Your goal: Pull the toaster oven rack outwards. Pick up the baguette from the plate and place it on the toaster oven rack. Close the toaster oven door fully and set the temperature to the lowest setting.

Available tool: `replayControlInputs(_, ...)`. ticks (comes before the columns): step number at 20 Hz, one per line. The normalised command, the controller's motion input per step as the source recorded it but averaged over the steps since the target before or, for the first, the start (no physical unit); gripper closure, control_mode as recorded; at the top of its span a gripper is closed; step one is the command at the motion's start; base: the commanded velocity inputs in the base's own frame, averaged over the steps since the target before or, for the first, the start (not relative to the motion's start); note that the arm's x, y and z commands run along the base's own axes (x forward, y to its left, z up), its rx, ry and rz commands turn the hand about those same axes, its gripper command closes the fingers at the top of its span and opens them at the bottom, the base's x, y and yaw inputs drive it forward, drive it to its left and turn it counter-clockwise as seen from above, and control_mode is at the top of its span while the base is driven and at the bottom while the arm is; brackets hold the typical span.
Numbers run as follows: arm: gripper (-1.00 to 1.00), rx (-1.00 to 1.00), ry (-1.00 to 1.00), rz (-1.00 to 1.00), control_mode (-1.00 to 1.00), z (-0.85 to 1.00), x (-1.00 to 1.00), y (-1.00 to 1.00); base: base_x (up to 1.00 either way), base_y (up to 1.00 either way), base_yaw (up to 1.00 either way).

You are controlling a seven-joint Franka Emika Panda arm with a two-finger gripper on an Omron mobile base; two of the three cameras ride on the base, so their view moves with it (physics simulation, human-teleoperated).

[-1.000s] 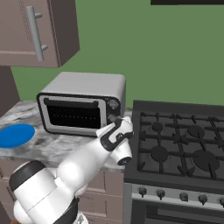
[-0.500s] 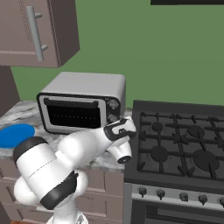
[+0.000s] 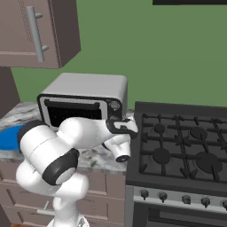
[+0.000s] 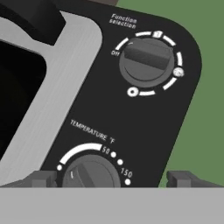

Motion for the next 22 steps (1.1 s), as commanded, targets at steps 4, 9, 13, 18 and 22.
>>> replayControlInputs(4,-1.00,0.00,0.00,-0.05,-1.00,-0.12,0.16,0.00,0.00,0.00,0.00)
replayControlInputs(9,-1.00,0.00,0.00,-0.01,-1.00,-0.03,0.07,0.00,0.00,0.00,0.00)
replayControlInputs(13,1.00,0.00,0.01,-0.05,-1.00,-0.01,0.00,0.05,0.00,0.00,0.00)
replayControlInputs(18,1.00,0.00,-0.02,-0.09,-1.00,0.00,-0.03,0.13,0.00,0.00,0.00)
replayControlInputs(22,1.00,0.00,-0.09,-0.08,-1.00,0.00,-0.01,0.02,0.00,0.00,0.00)
